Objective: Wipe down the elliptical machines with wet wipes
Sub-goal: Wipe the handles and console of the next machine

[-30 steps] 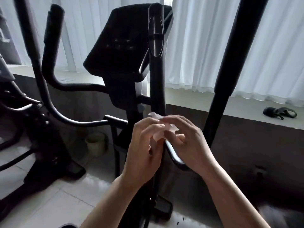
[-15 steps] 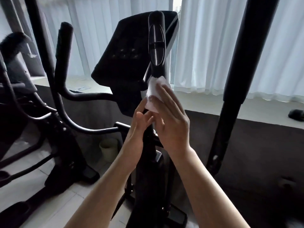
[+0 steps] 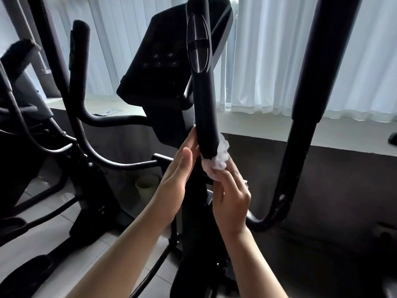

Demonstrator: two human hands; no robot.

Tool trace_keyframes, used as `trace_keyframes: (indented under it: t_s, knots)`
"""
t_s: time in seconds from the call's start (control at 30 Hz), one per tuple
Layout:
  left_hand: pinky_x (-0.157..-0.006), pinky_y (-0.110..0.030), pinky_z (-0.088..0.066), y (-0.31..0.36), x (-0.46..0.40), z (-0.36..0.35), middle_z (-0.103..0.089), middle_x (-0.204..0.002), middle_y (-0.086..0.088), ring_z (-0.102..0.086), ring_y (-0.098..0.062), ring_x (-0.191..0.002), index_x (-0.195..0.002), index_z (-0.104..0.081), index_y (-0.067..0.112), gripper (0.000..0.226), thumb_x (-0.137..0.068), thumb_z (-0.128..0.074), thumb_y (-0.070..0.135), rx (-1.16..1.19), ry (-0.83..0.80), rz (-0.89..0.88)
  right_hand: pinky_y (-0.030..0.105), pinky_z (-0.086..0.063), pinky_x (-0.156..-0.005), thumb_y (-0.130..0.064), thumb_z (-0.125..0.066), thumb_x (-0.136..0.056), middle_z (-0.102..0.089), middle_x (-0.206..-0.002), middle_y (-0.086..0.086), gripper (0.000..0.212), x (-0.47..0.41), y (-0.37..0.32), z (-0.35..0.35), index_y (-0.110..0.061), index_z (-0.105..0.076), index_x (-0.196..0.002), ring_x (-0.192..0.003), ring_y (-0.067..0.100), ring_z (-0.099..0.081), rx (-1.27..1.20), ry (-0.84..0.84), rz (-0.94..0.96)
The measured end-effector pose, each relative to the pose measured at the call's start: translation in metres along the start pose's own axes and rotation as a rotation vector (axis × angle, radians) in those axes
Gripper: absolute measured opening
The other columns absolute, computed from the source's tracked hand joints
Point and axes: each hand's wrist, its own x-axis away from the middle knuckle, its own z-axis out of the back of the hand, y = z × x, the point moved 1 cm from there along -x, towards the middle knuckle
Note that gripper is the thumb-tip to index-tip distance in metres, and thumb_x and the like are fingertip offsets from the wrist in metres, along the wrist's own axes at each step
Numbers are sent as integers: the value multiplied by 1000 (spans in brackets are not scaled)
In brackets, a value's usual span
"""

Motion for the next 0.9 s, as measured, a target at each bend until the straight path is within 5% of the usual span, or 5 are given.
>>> trace_keyframes:
  t_s: [0.17,0.33,0.47,0.7,0.9]
  knots:
    - [-123,-40,-16,1,2,2,-36,-156,16,-27,-4,-146,-148,-30,36,56,-97,-32,61,-68,-28,-1,34,-58,-82,-2,-63,-92,-72,-100,-2,8,12,18,-2,-9,-68,-93,-98,9,-69,-127,-11,-260]
    - [-120,-29,-22,0,0,7,-41,-152,18,-32,-2,-143,-148,-33,35,73,-88,-34,77,-123,-39,-17,10,-48,-87,-1,-70,-86,-69,-113,10,2,-15,0,5,0,-69,-87,-109,6,-65,-124,114,-262]
    - [-100,-7,-36,12,-7,13,-52,-143,16,-47,2,-131,-142,-44,32,65,-92,-28,70,-193,41,-57,24,-55,-88,5,-72,-82,-71,-111,10,6,-54,-19,0,1,-72,-87,-106,15,-68,-209,75,-166]
    - [-111,-29,-30,58,-55,37,-50,-139,29,-46,2,-132,-131,-45,49,75,-69,-41,92,-189,184,-263,22,-53,-90,-11,-70,-84,-71,-109,14,11,-177,-49,-31,-2,-75,-85,-103,26,-68,-83,132,217]
    - [-114,-29,-33,62,-59,27,-54,-140,20,-50,1,-129,-133,-49,39,45,-92,-35,51,4,200,-251,25,-52,-95,-5,-67,-89,-73,-107,9,9,-183,-39,-40,-3,-76,-93,-110,21,-66,80,-92,353]
